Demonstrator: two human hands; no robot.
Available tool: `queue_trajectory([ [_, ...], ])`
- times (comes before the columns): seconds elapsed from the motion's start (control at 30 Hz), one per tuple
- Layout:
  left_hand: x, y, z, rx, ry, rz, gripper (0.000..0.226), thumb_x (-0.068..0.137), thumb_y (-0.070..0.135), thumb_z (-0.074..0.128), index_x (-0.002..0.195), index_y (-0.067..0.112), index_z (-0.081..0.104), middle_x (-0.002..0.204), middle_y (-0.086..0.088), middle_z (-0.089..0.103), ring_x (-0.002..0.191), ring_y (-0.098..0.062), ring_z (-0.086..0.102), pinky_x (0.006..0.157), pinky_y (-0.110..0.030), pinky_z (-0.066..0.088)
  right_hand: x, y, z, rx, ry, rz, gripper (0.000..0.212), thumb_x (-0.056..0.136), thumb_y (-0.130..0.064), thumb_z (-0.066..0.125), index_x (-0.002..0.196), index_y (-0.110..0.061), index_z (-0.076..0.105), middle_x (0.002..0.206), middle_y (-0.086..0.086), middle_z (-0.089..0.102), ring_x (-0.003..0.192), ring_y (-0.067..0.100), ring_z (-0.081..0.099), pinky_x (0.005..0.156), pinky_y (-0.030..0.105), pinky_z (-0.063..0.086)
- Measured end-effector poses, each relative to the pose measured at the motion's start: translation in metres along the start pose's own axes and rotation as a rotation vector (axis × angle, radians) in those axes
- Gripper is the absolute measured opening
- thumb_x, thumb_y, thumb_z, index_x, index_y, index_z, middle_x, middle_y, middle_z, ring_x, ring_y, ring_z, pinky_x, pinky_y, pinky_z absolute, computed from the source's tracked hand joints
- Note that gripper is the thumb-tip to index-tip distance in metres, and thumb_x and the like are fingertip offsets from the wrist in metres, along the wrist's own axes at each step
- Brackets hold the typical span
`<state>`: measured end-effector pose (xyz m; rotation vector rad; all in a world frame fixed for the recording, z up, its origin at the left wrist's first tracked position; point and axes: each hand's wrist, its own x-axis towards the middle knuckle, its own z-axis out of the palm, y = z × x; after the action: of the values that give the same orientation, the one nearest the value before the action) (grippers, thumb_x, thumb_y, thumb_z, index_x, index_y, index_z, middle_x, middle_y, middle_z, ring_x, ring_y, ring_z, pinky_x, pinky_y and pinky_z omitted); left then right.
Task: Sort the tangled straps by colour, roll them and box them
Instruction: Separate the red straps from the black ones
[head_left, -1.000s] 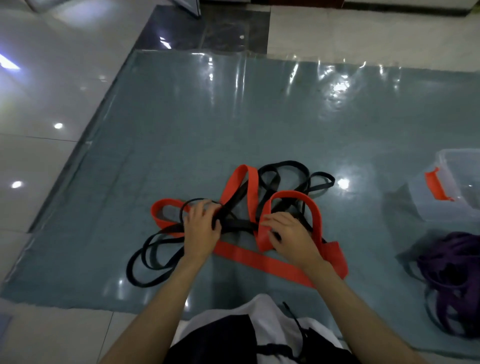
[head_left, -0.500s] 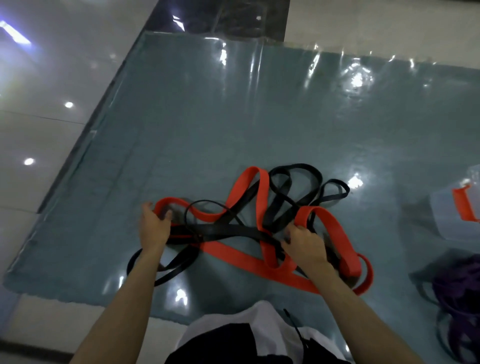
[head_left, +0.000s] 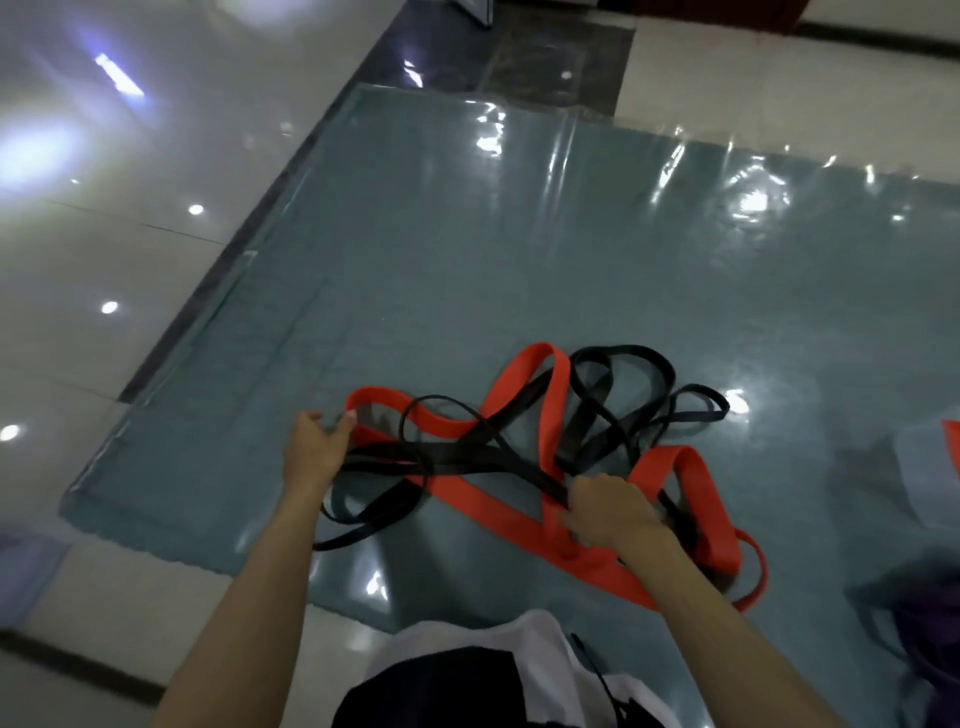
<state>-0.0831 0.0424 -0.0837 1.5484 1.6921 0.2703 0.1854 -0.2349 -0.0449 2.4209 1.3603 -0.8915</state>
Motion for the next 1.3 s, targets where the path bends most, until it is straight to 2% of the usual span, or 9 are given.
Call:
queue_trajectory([
  [0.13,-0.027,-0.017,-0.008,0.18,-0.239,0.08,0.05,0.092,0.059,0.072,0.11,0.012,0.071,0.107,-0.005,0.072,0.102,-0.027,0.067,0.096,-0.043,0.054,-0.007,-0.005,0.01,0.099,-0.03,-0.063,0.034,0.102,-0.046,0.057,0.112,-0.018,0.073,0.124,0.011,0.071,0.12,0.033,0.066,0.096,0.039,0.051],
  [0.3,-0.033,-0.038,-0.022,0.315,-0.314,0.235,0.026,0.082,0.007,0.087,0.101,-0.002,0.073,0.096,-0.019,0.073,0.095,-0.037,0.07,0.084,-0.045,0.055,-0.023,0.001,0.032,0.175,0.014,-0.068,0.025,0.101,-0.043,0.058,0.116,-0.024,0.064,0.119,0.004,0.073,0.114,0.03,0.068,0.09,0.038,0.051],
  [0.43,-0.039,-0.031,-0.037,0.424,-0.344,0.212,0.014,0.091,0.011,0.076,0.081,0.014,0.067,0.077,-0.004,0.067,0.082,-0.031,0.067,0.06,-0.03,0.043,-0.031,0.017,0.041,0.299,0.019,-0.1,0.027,0.1,-0.036,0.063,0.126,-0.03,0.06,0.111,-0.005,0.074,0.103,0.02,0.07,0.088,0.035,0.055],
  [0.6,-0.065,0.017,-0.047,0.188,-0.447,0.293,0.01,0.091,0.006,0.077,0.088,0.015,0.074,0.069,0.0,0.075,0.066,-0.015,0.073,0.063,-0.027,0.055,-0.028,0.025,0.038,0.337,0.042,-0.145,0.023,0.098,-0.036,0.065,0.121,-0.03,0.061,0.089,-0.013,0.068,0.092,0.015,0.069,0.078,0.031,0.05],
  [0.7,-0.091,0.056,-0.031,-0.015,-0.497,0.29,0.02,0.085,0.006,0.084,0.101,0.013,0.074,0.081,0.002,0.073,0.074,-0.011,0.068,0.07,-0.027,0.054,-0.025,0.016,0.026,0.492,0.131,-0.19,0.028,0.098,-0.033,0.069,0.125,-0.033,0.061,0.078,-0.013,0.061,0.081,0.01,0.065,0.073,0.026,0.047],
  [0.83,-0.119,0.099,0.0,-0.095,-0.639,0.264,0.036,0.087,0.011,0.084,0.119,0.017,0.069,0.115,-0.001,0.072,0.106,-0.013,0.069,0.093,-0.024,0.054,-0.02,-0.01,0.002,0.837,0.189,-0.31,0.051,0.097,-0.027,0.075,0.144,-0.032,0.055,0.116,-0.008,0.066,0.098,0.011,0.066,0.087,0.029,0.054],
  [1.0,-0.129,0.124,0.026,-0.084,-0.682,0.305,0.031,0.094,0.015,0.078,0.122,0.007,0.068,0.116,-0.009,0.074,0.106,-0.018,0.071,0.089,-0.016,0.054,-0.012,-0.025,-0.014,0.954,0.355,-0.338,0.089,0.095,-0.02,0.077,0.163,-0.044,0.024,0.162,-0.018,0.033,0.142,-0.001,0.042,0.113,0.019,0.04],
  [1.13,-0.126,0.125,0.024,-0.122,-0.656,0.324,0.018,0.1,0.023,0.071,0.111,0.008,0.073,0.1,-0.005,0.076,0.089,-0.007,0.068,0.083,-0.016,0.049,0.0,-0.027,-0.014,0.848,0.264,-0.356,0.096,0.093,-0.013,0.078,0.167,-0.037,0.02,0.166,-0.002,0.04,0.154,0.009,0.034,0.125,0.03,0.031],
  [1.3,-0.112,0.112,-0.002,-0.099,-0.635,0.379,0.01,0.096,0.021,0.076,0.102,0.013,0.076,0.096,-0.002,0.081,0.085,-0.005,0.076,0.08,-0.014,0.056,0.017,-0.048,-0.008,0.416,0.116,-0.205,0.095,0.093,-0.036,0.072,0.167,-0.038,0.012,0.157,0.004,0.047,0.145,0.027,0.044,0.119,0.054,0.035],
])
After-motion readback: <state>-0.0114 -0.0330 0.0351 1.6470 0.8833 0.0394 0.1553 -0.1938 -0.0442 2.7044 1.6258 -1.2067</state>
